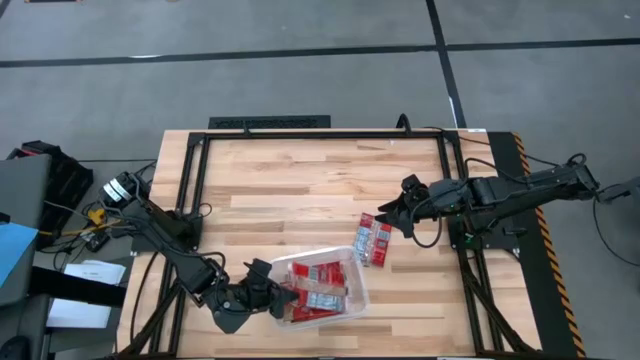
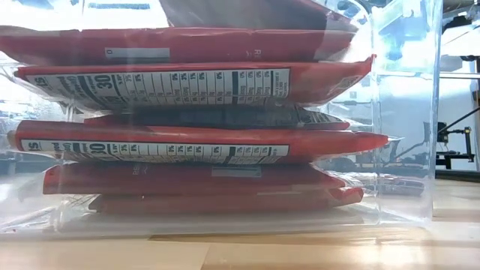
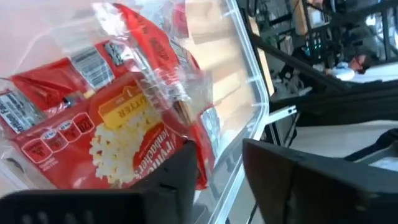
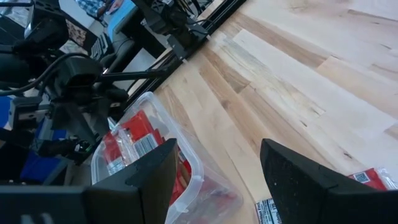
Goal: Sort popcorn bags into baskets
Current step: Put the red popcorn bag into the transparent container
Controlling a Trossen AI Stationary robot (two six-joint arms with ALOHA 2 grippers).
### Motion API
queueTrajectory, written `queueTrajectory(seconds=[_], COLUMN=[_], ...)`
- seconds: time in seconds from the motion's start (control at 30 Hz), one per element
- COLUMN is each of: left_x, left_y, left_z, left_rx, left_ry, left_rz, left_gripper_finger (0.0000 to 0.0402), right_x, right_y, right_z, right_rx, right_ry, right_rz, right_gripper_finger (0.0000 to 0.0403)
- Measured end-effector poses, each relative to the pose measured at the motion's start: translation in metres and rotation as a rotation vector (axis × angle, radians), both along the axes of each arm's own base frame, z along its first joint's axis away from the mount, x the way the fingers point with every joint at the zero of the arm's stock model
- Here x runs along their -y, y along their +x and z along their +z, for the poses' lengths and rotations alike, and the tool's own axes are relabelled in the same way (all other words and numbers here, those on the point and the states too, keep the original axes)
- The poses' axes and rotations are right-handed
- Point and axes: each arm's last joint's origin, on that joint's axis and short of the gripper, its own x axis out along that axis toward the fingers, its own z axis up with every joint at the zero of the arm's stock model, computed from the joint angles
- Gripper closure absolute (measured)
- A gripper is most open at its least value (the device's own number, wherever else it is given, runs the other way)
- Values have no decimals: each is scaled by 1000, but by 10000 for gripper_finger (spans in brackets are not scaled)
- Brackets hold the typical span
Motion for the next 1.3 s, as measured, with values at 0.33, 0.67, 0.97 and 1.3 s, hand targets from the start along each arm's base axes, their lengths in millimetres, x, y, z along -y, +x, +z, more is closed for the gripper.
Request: queueTrajectory(seconds=[0.33,0.67,0.97,1.3], left_x=[-3,-42,-112,-187], left_y=[-10,-39,-48,-63], left_z=[4,42,73,95], left_rx=[-118,-91,-64,-117], left_ry=[-121,-68,77,193], left_rz=[-115,11,184,188], left_gripper_finger=[210,210,210,210], right_x=[0,8,-4,-25], right_y=[-1,-21,-12,33], right_z=[-4,-42,-79,-130], right_rx=[-36,-462,-748,-834], right_ry=[-17,-10,72,190], right_rz=[5,-247,-448,-474], right_gripper_finger=[148,148,148,148])
